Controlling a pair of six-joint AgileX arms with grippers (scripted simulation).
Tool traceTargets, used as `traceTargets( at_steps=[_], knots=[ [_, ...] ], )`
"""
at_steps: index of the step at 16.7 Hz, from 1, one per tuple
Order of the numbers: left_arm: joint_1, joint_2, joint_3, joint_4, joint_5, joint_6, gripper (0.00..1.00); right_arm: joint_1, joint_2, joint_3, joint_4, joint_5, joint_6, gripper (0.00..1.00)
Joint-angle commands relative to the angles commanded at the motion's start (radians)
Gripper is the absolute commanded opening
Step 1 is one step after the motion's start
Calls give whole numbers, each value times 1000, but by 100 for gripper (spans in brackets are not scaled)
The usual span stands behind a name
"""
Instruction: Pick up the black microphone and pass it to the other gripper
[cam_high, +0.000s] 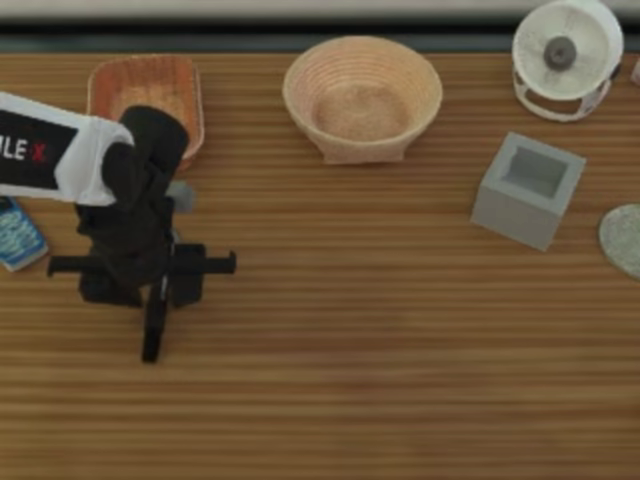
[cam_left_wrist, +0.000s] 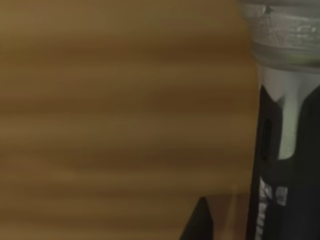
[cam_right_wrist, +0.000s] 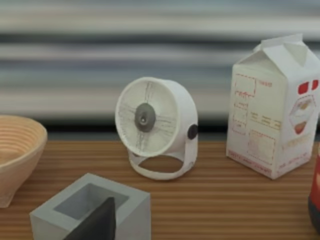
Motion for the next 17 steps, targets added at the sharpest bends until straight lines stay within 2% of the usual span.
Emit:
traceTargets(
  at_steps=[5,8,12,17],
  knots=[
    [-6,-60,25,-23,11,-2,0,0,0,0,0,0,0,100],
    [-6,-70,13,39,40,13,0,0,0,0,0,0,0,100],
    [1,-111,-37,257,131,56,0,0,0,0,0,0,0,100],
    [17,-193,-149,688,296,133,0,0,0,0,0,0,0,100]
  ],
)
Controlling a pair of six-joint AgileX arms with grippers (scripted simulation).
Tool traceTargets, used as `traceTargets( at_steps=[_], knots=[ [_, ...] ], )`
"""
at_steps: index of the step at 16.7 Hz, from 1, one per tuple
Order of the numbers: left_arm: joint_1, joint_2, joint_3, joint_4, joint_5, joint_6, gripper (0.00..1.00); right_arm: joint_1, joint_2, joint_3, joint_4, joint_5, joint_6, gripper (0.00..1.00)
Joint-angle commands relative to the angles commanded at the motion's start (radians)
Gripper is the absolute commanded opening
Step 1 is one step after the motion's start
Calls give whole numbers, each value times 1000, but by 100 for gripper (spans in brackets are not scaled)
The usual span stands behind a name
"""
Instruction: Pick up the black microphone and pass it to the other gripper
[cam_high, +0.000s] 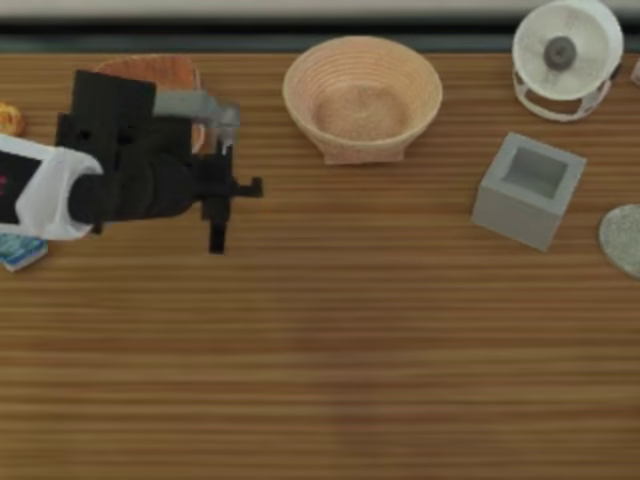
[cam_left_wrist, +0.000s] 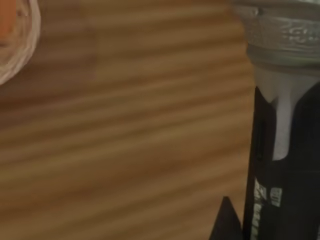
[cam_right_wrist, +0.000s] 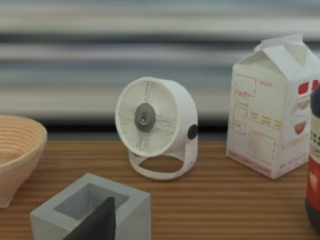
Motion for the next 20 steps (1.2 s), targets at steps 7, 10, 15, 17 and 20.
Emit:
traceTargets(
  at_steps=[7,10,15,17,20],
  knots=[
    [25,-162,-168,589,225,113,0,0,0,0,0,0,0,100],
    [33,-219,-210,715,282,146,0,0,0,0,0,0,0,100],
    [35,-237,-221,747,298,155,0,0,0,0,0,0,0,100],
    [27,-235,-216,743,292,156,0,0,0,0,0,0,0,100],
    [-40,-264,-204,714,223,156,0,0,0,0,0,0,0,100]
  ],
)
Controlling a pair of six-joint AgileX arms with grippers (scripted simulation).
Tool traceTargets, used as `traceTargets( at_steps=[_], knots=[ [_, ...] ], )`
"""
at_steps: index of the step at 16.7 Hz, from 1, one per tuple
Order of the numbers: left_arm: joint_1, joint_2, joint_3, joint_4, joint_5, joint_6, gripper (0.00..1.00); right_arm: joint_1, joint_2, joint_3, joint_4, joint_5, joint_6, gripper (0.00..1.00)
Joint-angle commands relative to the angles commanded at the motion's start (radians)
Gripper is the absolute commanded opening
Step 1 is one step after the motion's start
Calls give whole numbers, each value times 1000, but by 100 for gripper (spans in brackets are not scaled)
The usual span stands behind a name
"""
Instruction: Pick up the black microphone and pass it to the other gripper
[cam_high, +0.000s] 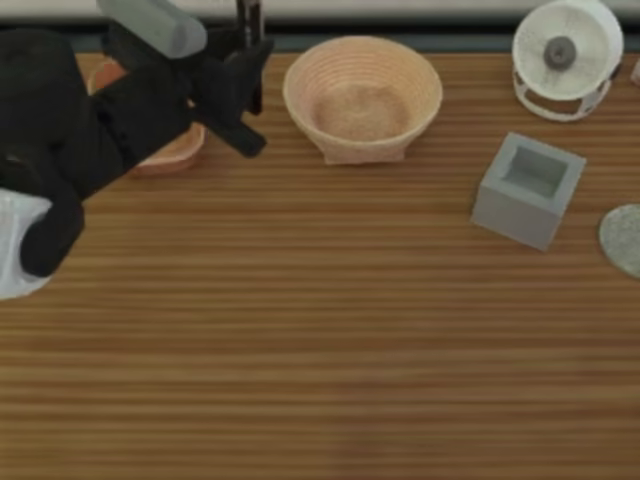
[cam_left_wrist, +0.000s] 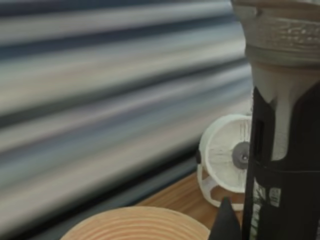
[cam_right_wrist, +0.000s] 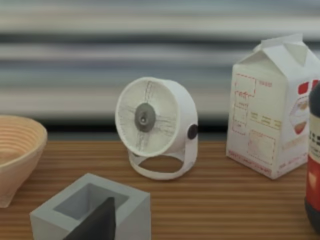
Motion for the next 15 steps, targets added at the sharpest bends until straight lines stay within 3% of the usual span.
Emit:
traceTargets(
  at_steps=[5,7,9,15],
  knots=[
    [-211,-95,30,-96,-229,-2,0,0,0,0,0,0,0,100],
    [-278,-128,40,-127,-297,-2,0,0,0,0,0,0,0,100],
    [-304,-144,45,-140,-323,-2,0,0,0,0,0,0,0,100],
    [-304,-143,44,-140,-323,-2,0,0,0,0,0,0,0,100]
  ],
)
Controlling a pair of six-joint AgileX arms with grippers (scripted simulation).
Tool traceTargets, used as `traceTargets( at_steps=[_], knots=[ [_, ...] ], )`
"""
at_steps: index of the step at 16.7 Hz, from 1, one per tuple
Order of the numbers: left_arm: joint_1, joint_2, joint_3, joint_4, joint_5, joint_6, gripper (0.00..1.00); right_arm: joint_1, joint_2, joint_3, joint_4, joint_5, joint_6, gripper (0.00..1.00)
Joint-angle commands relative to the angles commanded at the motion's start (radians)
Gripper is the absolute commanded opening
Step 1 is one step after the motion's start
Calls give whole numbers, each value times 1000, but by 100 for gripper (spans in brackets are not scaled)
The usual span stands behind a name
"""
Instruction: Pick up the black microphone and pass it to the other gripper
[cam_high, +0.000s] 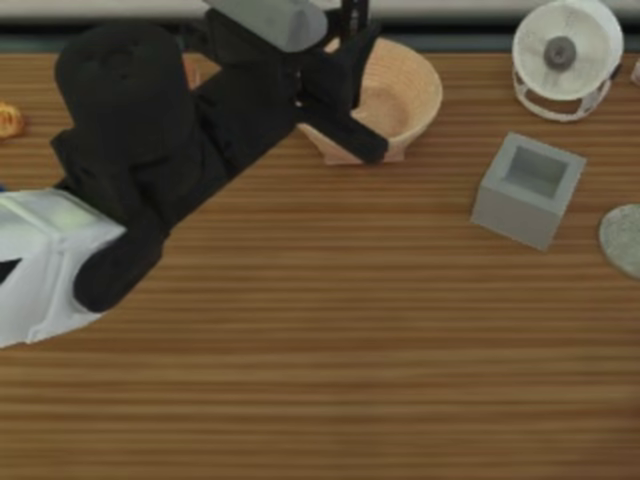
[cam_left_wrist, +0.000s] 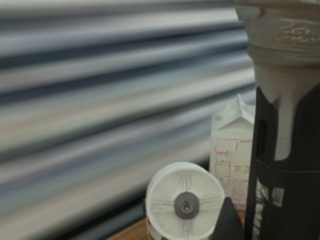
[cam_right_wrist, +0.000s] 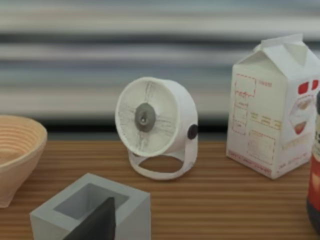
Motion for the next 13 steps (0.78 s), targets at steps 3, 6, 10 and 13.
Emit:
traceTargets(
  at_steps=[3,6,10,13],
  knots=[
    [-1,-1,1,0,-1,0,0,0,0,0,0,0,0,100],
    [-1,-1,1,0,-1,0,0,23,35,29,20,-10,-1,100],
    [-1,-1,1,0,-1,0,0,128,229,163,113,-52,-3,100],
    [-1,-1,1,0,-1,0,0,235,470,297,204,-95,-6,100]
  ],
)
